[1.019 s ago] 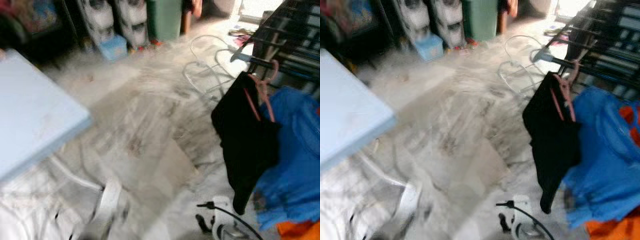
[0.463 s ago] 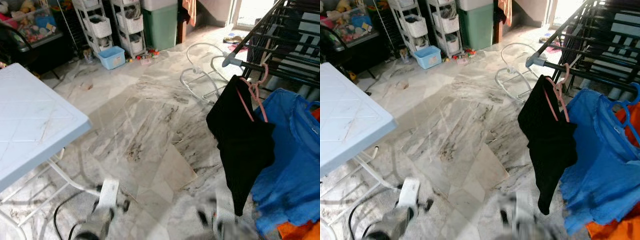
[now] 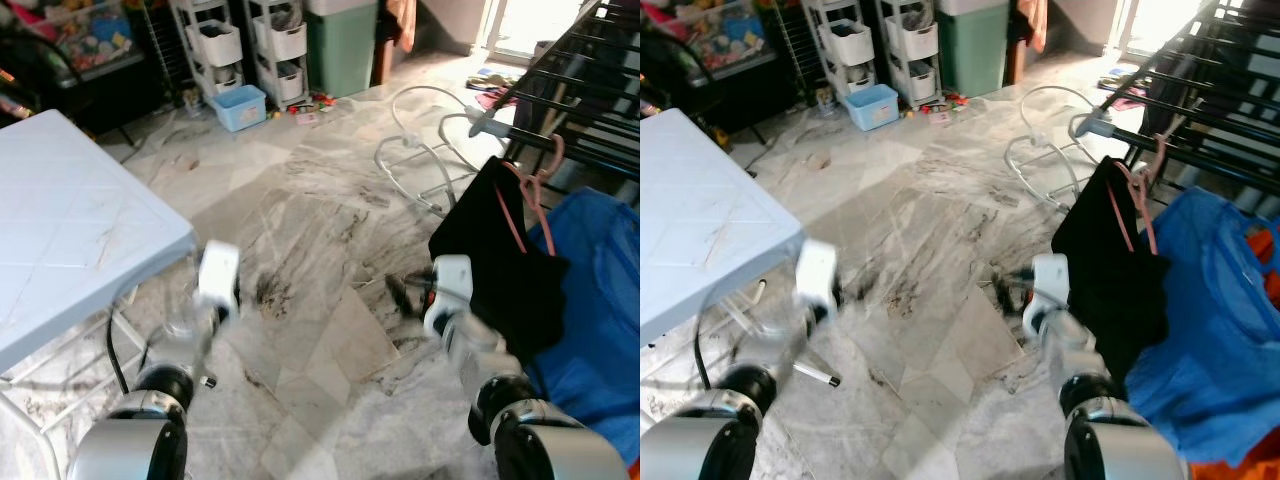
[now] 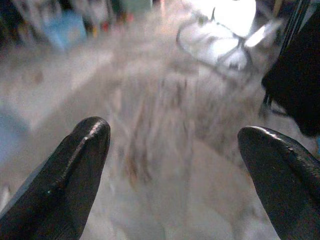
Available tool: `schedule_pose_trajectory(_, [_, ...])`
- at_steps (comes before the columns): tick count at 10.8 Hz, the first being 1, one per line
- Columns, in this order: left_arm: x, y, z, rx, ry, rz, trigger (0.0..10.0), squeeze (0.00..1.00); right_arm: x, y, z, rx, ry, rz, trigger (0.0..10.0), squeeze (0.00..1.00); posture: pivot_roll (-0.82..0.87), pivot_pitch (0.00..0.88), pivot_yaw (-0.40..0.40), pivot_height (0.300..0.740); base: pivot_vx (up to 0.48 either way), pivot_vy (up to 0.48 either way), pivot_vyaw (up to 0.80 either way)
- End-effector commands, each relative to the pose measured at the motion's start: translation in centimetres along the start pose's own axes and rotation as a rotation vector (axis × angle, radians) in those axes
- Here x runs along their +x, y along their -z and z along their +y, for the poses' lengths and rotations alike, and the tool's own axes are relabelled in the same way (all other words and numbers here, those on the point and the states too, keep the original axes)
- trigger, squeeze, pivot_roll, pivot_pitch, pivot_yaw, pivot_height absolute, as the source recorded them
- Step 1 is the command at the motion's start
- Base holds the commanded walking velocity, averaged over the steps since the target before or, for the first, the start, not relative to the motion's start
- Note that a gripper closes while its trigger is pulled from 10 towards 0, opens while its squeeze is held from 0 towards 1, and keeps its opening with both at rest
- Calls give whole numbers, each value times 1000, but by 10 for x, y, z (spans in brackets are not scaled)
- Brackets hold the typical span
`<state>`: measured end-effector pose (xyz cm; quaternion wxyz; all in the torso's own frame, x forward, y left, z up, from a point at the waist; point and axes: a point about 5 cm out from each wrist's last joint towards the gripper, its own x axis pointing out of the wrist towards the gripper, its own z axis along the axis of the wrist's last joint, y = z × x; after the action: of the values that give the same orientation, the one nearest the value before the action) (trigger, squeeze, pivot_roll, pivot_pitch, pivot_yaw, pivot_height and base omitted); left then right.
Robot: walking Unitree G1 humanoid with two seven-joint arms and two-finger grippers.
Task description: Hang hanger
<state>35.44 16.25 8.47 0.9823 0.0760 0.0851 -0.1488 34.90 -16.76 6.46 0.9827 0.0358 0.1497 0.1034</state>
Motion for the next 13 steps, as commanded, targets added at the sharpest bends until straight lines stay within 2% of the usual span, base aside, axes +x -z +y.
schedule_pose_trajectory(1, [-3,0,3,59,5,-3,10000,0,0,-7,-1,-23,-31,-27,10000,0,-96,33,27,740,0,0,0])
schedule_pose_trajectory(2, [-10,1,-1,39,39,-12,10000,0,-4,-11,-5,-54,-49,-56,10000,0,-103,41,33,740,0,0,0])
schedule_pose_trajectory(3, [-37,-2,0,47,-50,-135,10000,0,-18,-20,-14,-103,-11,-151,10000,0,-113,42,46,740,0,0,0])
schedule_pose_trajectory(4, [-57,-4,4,20,-190,-209,10000,0,-32,-21,-13,-104,-19,-206,10000,0,-125,40,58,740,0,0,0])
schedule_pose_trajectory(5, [-72,-9,2,-53,-311,-222,10000,0,-47,-7,-14,-135,14,-150,10000,0,-127,39,57,740,0,0,0])
schedule_pose_trajectory(6, [-80,-27,-1,-5,-300,-297,10000,0,-57,-9,-10,-194,-6,-187,10000,0,-110,33,46,740,0,0,0])
schedule_pose_trajectory(7, [-84,-39,1,28,-274,-335,10000,0,-61,-12,-6,-184,-18,-204,10000,0,-101,25,43,740,0,0,0])
schedule_pose_trajectory(8, [-93,-43,-2,45,-247,-335,10000,0,-70,-28,4,-201,-35,-286,10000,0,-95,11,47,740,0,0,0])
schedule_pose_trajectory(9, [-97,-25,-15,-22,-244,-272,10000,0,-75,-33,11,-179,-7,-322,10000,0,-112,0,60,740,0,0,0])
schedule_pose_trajectory(10, [-100,-12,-20,-60,-284,-235,10000,106,-77,-29,13,-141,33,-320,10000,0,-124,0,70,740,0,0,0])
schedule_pose_trajectory(11, [-103,-1,-19,-41,-310,-234,10000,1000,-80,-22,12,-172,63,-326,10000,0,-130,0,76,740,0,0,0])
schedule_pose_trajectory(12, [-110,15,-14,-26,-361,-168,10000,1000,-83,-18,8,-124,117,-309,10000,0,-130,0,77,740,0,0,0])
schedule_pose_trajectory(13, [-113,23,-20,-21,-292,-125,10000,400,-85,-11,6,-82,137,-288,10000,0,-126,11,76,740,0,0,0])
